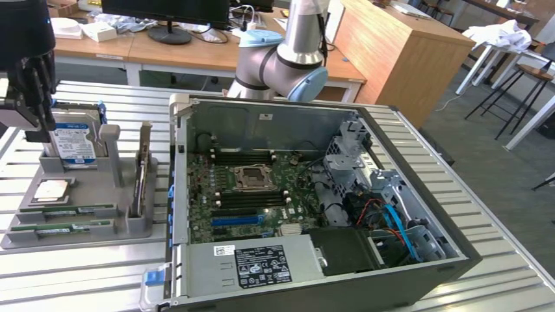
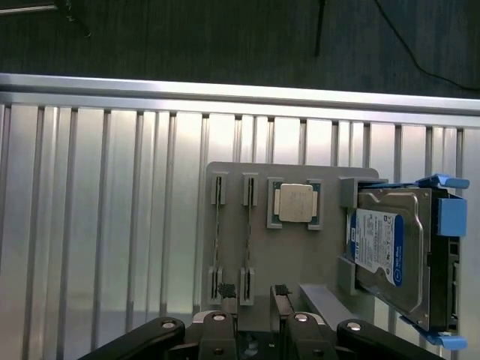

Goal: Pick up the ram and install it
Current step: 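Pick up the ram and move it above insertion slot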

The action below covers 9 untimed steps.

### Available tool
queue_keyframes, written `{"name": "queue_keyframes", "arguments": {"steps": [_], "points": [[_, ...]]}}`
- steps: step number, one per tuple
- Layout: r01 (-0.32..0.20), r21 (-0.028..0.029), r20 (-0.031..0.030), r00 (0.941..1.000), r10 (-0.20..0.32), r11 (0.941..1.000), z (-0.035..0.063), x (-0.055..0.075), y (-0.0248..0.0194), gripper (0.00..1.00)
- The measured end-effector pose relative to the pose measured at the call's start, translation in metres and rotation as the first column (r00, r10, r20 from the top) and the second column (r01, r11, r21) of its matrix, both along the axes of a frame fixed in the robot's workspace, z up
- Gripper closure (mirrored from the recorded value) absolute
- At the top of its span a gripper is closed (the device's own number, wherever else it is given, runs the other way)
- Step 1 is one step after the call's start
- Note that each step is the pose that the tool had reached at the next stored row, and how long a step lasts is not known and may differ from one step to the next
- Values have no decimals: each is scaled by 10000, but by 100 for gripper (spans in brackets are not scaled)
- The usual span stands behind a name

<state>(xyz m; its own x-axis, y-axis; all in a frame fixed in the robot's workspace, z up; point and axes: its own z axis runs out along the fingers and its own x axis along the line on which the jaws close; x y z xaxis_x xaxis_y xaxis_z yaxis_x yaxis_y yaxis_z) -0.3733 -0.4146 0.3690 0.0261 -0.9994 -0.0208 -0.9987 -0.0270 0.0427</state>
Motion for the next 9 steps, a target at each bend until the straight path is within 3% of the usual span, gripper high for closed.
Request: {"name": "queue_keyframes", "arguments": {"steps": [9], "points": [[0,0,0,10000,0,10000,-58,0,0,69]]}}
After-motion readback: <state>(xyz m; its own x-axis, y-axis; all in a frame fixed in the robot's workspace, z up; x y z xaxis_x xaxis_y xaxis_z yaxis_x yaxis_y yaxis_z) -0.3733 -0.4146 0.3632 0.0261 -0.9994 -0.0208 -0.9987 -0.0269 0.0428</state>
